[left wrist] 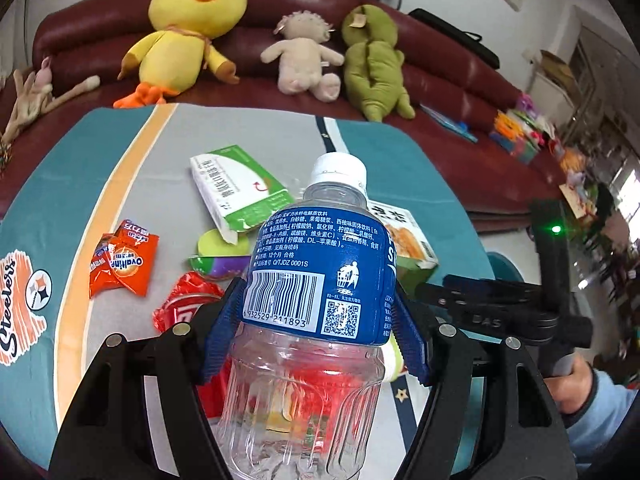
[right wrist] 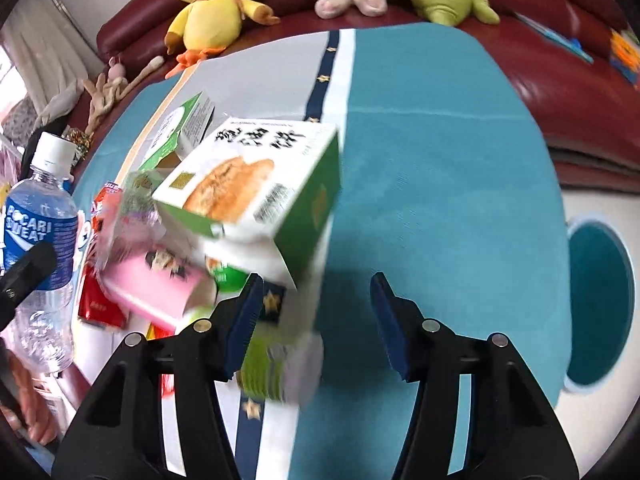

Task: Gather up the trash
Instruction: 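Carry the bottle with the left tool while the right tool grasps the green snack box, then drop the bottle and snack box into the teal bin, opening both tools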

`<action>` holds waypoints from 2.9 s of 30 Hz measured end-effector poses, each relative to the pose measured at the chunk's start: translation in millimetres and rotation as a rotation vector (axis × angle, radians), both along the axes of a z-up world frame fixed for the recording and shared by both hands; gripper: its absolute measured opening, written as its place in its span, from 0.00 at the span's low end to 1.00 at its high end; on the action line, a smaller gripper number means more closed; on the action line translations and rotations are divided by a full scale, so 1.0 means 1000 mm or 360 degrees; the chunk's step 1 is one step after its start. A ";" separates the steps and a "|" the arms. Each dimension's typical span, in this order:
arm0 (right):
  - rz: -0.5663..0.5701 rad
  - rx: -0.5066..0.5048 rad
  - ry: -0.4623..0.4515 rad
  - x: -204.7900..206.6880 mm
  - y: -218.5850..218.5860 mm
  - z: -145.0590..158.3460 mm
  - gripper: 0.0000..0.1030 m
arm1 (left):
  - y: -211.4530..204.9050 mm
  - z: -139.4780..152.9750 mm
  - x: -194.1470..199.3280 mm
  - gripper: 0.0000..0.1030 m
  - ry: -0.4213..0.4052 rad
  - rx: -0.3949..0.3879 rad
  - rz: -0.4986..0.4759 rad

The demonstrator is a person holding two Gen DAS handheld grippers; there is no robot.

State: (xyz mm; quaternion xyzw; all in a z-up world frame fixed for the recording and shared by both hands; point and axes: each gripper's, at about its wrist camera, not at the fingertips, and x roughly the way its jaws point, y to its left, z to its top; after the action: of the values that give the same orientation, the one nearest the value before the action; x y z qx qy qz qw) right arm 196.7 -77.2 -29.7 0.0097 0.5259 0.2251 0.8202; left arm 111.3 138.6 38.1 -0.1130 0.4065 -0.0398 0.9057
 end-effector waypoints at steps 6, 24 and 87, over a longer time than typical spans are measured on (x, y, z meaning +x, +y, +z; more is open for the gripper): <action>0.0003 -0.0007 -0.0021 0.024 0.014 -0.013 0.13 | 0.003 0.000 0.009 0.68 0.0008 -0.0014 0.0016; -0.0316 0.0083 -0.0125 0.019 -0.118 0.041 0.03 | -0.082 0.021 0.022 0.68 -0.0044 0.0046 -0.0186; -0.0953 0.0067 0.0254 0.003 -0.389 -0.063 0.46 | -0.390 -0.082 0.119 0.85 0.0475 0.0176 -0.0940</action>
State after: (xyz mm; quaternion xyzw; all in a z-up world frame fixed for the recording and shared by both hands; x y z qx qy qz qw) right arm 199.7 -466.3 -92.3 0.1989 0.5577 -0.0172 0.8057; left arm 230.5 -251.4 -44.4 0.0546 0.5514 -0.2616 0.7903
